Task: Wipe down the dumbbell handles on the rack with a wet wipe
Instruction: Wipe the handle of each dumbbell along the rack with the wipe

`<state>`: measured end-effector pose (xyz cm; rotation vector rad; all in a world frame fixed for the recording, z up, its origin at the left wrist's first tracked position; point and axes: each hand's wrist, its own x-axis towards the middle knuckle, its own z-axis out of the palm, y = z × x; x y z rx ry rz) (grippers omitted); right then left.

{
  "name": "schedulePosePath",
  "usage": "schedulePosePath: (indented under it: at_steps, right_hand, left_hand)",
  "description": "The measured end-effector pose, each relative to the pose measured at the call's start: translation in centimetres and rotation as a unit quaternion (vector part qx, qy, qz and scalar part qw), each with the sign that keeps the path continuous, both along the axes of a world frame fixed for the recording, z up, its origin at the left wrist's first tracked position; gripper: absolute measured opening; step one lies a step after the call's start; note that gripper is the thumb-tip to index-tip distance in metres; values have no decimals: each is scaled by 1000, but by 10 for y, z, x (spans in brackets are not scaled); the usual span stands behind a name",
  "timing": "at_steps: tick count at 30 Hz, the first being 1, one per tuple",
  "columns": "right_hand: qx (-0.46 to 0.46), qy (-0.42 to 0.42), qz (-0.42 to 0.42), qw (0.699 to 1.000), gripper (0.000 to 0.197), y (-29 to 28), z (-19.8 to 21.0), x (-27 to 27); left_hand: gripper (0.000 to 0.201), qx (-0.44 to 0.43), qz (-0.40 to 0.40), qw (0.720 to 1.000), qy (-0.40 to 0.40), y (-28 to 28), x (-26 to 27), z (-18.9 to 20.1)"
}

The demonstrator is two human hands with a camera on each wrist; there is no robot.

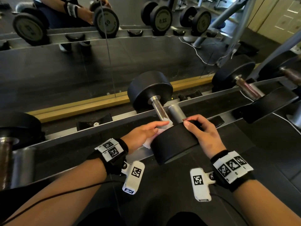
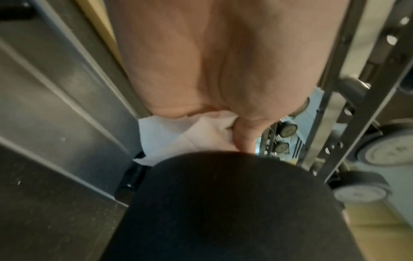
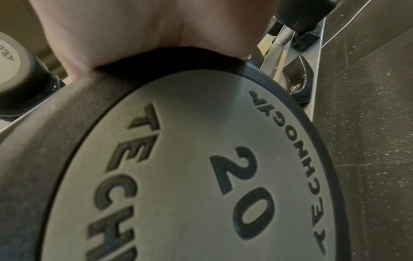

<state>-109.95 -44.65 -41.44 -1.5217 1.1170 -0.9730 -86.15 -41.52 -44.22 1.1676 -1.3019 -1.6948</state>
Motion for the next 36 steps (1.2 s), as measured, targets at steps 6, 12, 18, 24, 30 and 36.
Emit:
schedulePosePath:
  at_steps: [6, 12, 18, 24, 30, 36]
  right_hand:
    - [18, 29, 17, 999, 24, -3, 0, -4]
    - [-1, 190, 115, 975, 52, -15, 45, -1]
    - [40, 130, 184, 974, 34, -31, 80, 39]
    - [73, 56, 127, 988, 19, -67, 69, 18]
    - [139, 121, 21, 983, 20, -123, 49, -34]
    - [217, 118, 155, 957, 25, -133, 27, -3]
  left_hand:
    - [39, -66, 93, 993, 8, 4, 20, 28]
    - [36, -203, 59, 975, -72, -1, 25, 74]
    - [43, -224, 73, 966, -105, -12, 8, 78]
    - [56, -173, 208, 956, -114, -23, -6, 60]
    - [56, -85, 235, 954, -168, 1, -28, 43]
    - [62, -39, 212, 966, -145, 25, -52, 50]
